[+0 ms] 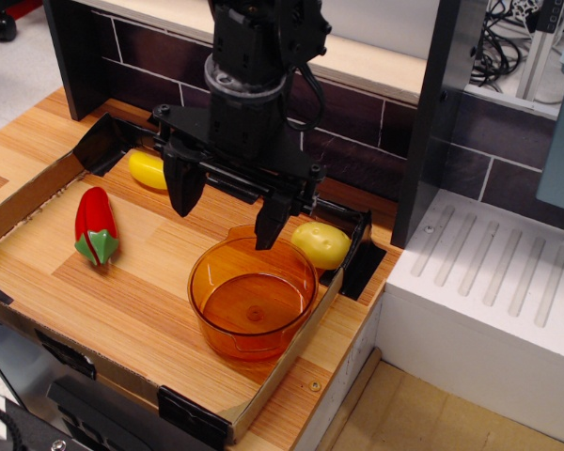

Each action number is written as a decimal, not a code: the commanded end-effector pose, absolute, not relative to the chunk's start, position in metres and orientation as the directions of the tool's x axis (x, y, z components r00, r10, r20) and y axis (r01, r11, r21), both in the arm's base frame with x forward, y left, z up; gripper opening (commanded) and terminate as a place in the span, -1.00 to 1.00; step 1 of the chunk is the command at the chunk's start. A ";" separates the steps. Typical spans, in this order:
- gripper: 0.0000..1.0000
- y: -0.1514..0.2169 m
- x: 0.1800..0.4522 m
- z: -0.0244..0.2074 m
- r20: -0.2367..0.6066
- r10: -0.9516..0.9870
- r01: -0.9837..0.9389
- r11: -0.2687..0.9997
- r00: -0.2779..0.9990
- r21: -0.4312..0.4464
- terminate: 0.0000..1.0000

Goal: Put banana in pot

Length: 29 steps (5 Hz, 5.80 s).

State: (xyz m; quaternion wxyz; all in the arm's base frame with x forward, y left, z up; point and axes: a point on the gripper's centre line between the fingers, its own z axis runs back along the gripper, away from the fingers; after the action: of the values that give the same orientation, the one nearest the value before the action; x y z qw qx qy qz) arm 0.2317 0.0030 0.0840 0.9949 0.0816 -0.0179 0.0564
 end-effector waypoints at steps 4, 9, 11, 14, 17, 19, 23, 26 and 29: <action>1.00 0.050 0.257 0.104 0.047 0.691 -0.686 0.722 0.721 -0.085 -1.00; 1.00 0.102 0.276 0.053 0.082 0.994 -0.968 -0.046 -0.068 -0.246 -1.00; 1.00 0.114 0.287 0.052 -0.006 0.972 -0.949 -0.233 -0.237 -0.211 -1.00; 1.00 0.124 0.292 0.043 -0.052 0.915 -0.910 -0.403 -0.399 -0.095 -1.00; 1.00 0.129 0.303 0.023 -0.014 0.904 -0.900 -0.427 -0.427 -0.089 -1.00; 1.00 0.127 0.309 0.017 -0.001 0.896 -0.895 -0.443 -0.444 -0.044 -1.00; -1.00 0.097 0.308 0.042 -0.020 0.971 -0.961 -0.239 -0.239 -0.140 -1.00; -1.00 0.026 0.260 0.086 -0.131 0.990 -0.993 -0.068 -0.056 -0.092 -1.00; -1.00 -0.005 0.216 0.066 -0.110 0.993 -0.998 0.050 0.052 -0.024 -1.00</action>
State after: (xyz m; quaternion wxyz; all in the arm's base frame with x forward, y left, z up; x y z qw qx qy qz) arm 0.2239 -0.0085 0.0573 0.7207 -0.0394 0.0417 0.6909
